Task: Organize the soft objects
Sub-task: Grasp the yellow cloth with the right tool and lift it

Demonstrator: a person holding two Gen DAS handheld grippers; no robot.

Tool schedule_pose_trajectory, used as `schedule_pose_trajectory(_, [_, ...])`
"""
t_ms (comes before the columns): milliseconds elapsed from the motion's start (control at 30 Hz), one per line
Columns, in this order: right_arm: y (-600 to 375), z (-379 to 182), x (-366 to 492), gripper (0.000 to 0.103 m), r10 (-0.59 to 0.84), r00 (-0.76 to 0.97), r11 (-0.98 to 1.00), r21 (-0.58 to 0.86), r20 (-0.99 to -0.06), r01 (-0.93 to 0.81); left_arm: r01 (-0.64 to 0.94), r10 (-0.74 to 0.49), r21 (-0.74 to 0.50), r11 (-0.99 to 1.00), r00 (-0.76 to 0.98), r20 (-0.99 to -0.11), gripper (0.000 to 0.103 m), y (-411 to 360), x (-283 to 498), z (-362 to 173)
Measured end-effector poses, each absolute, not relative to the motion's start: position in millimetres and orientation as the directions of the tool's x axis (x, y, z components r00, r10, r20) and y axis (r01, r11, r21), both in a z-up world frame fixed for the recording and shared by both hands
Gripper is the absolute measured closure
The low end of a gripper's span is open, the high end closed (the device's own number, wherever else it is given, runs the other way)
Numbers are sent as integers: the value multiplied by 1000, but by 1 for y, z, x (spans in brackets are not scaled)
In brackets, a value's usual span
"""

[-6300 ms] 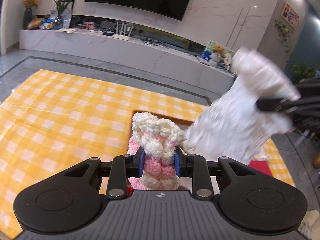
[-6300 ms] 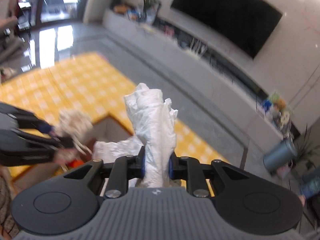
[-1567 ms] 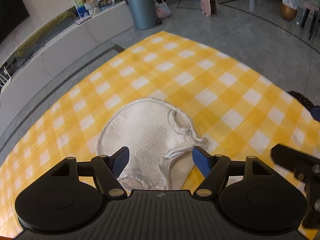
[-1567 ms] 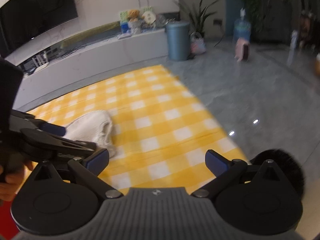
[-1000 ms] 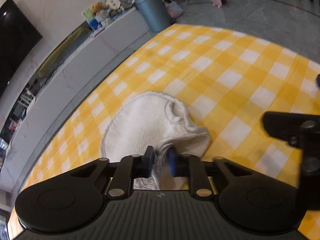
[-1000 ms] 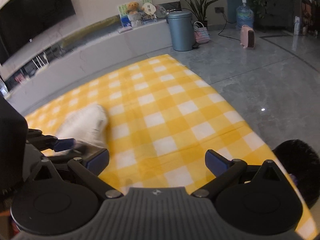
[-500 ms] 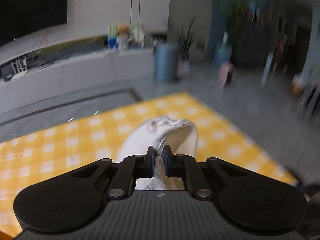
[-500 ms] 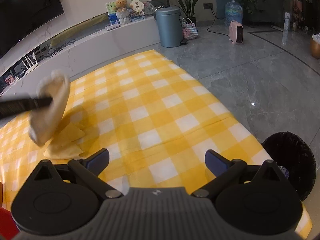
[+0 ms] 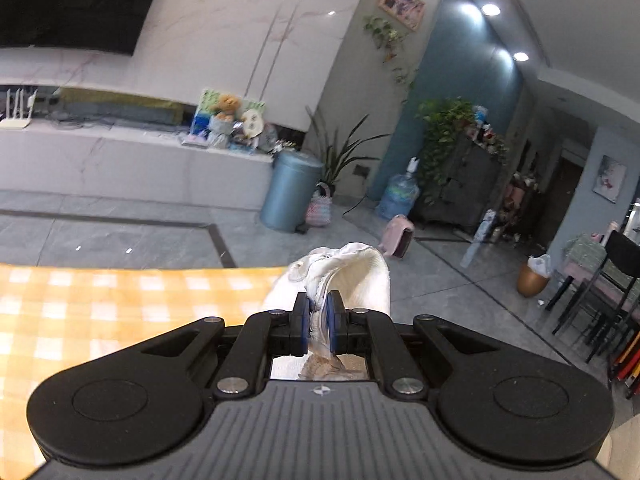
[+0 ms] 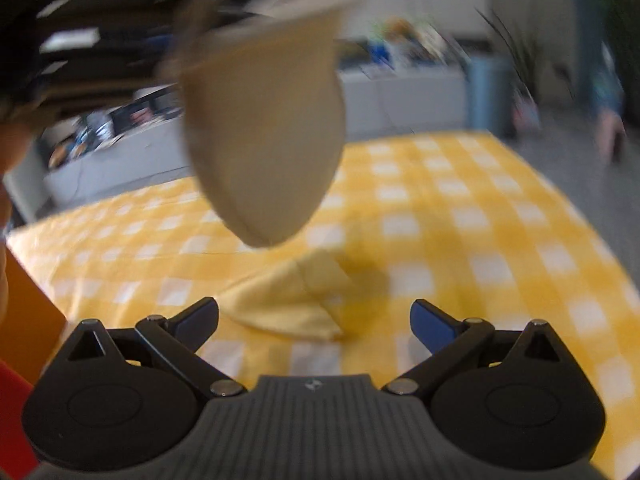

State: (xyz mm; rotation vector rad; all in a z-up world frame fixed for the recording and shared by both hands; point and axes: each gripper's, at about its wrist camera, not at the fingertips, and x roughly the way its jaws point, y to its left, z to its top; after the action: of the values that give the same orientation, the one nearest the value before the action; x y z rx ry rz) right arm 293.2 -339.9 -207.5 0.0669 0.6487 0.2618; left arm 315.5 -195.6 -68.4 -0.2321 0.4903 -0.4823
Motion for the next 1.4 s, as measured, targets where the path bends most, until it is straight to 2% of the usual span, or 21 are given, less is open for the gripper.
schedule_pose_trajectory(100, [-326,-212,301,3,303,769,944,67,-563,-323,350,-446,-282,893,769,-459,93,-197,319,-71])
schedule_pose_trajectory(300, [-320,-228,329,4,335,739,924,49,-584,-380,353,-466,-309,883,743,-481,93,-188,323,-74])
schedule_pose_trajectory(333, [-319,-228,329,7,351,727,916,54,-590,-398,355,-471,-314,881,730,-495,93,-188,324,-75])
schedule_pose_trajectory(400, [-316,-229,331,20,360,713,906,43,-602,-421,356,-476,-320,878,709,-519,93,-188,329,-78])
schedule_pose_trajectory(533, [-309,-231,327,26,356,702,894,7,-617,-447,357,-475,-314,880,702,-531,93,-189,327,-81])
schedule_pose_trajectory(633, [-310,-227,325,39,338,702,897,-11,-627,-442,358,-473,-310,881,702,-533,93,-189,325,-83])
schedule_pose_trajectory(767, [-315,-223,327,63,304,707,914,-13,-638,-405,358,-462,-293,887,704,-539,93,-193,323,-84])
schedule_pose_trajectory(833, [-317,-222,326,78,288,710,919,-22,-642,-393,354,-457,-289,889,705,-542,93,-193,323,-85])
schedule_pose_trajectory(867, [-317,-221,326,90,268,716,925,-38,-644,-379,350,-453,-289,891,705,-545,93,-192,323,-85])
schedule_pose_trajectory(1033, [-330,-213,324,93,219,710,933,-69,-670,-352,338,-448,-294,894,703,-553,93,-191,325,-85])
schedule_pose_trajectory(1167, [-356,-205,323,93,114,736,972,-78,-667,-221,351,-460,-297,888,684,-566,93,-192,326,-87])
schedule_pose_trajectory(1267, [-388,-201,325,93,8,719,998,-41,-694,-51,363,-449,-270,892,635,-629,93,-199,332,-91])
schedule_pose_trajectory(1400, [-420,-196,322,93,65,746,994,113,-663,13,347,-338,-147,926,592,-732,92,-218,342,-103])
